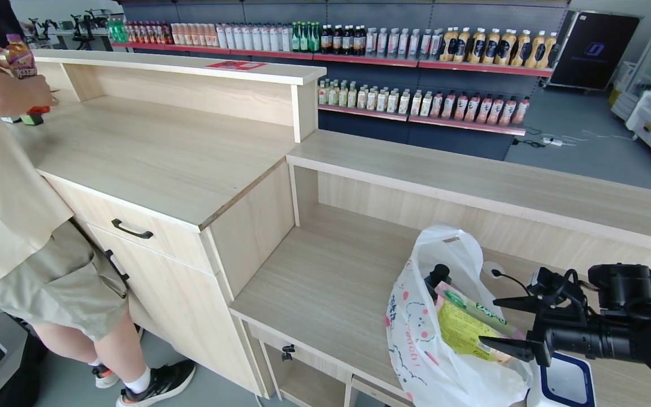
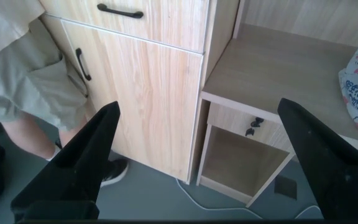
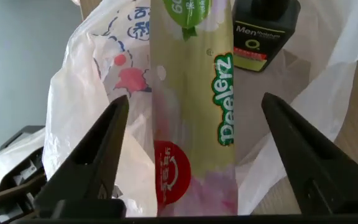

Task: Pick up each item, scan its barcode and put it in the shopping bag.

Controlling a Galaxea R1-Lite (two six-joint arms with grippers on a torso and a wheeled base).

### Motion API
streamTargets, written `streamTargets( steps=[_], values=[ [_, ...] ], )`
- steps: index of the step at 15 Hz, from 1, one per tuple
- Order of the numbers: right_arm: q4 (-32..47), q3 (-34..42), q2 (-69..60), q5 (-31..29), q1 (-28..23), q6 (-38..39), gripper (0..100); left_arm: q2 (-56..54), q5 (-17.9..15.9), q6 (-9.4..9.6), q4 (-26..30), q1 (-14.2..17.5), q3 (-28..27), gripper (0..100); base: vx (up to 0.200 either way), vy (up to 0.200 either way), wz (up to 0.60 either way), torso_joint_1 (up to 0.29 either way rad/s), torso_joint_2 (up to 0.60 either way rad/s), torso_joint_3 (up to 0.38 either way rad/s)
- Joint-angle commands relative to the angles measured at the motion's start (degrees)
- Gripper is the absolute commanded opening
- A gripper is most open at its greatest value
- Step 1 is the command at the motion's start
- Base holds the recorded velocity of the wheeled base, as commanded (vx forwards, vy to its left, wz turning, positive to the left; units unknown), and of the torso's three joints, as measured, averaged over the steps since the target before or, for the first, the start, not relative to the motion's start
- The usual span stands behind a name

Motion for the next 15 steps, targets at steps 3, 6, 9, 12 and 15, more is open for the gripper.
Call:
streamTargets(
  steps=[3, 6, 9, 12, 15],
  values=[
    [0.4, 0.0, -5.7, 1.1, 0.1, 0.5, 100, 0.0, 0.0, -0.02, 0.0, 0.0, 0.0, 100, 0.0, 0.0, 0.0, 0.0, 0.0, 0.0],
    [0.9, 0.1, -14.6, 1.0, -0.1, 0.8, 100, 0.1, 0.0, -0.02, 0.0, 0.0, 0.0, 100, 0.0, 0.0, 0.0, 0.0, 0.0, 0.0],
    [1.9, 1.2, -27.9, 0.9, -3.2, 5.4, 100, 0.0, 0.0, -0.02, 0.0, 0.0, 0.0, 100, 0.0, 0.0, 0.0, 0.0, 0.0, 0.0],
    [3.1, 3.9, -35.8, 0.8, -6.4, 6.9, 100, 0.1, 0.0, -0.02, 0.0, 0.0, 0.0, 100, 0.0, 0.0, 0.0, 0.0, 0.0, 0.0],
    [4.5, 3.6, -41.2, -7.1, -8.0, 6.3, 100, 0.1, 0.0, -0.02, 0.0, 0.0, 0.0, 100, 0.0, 0.0, -0.2, 0.001, 0.0, 0.001]
  ],
)
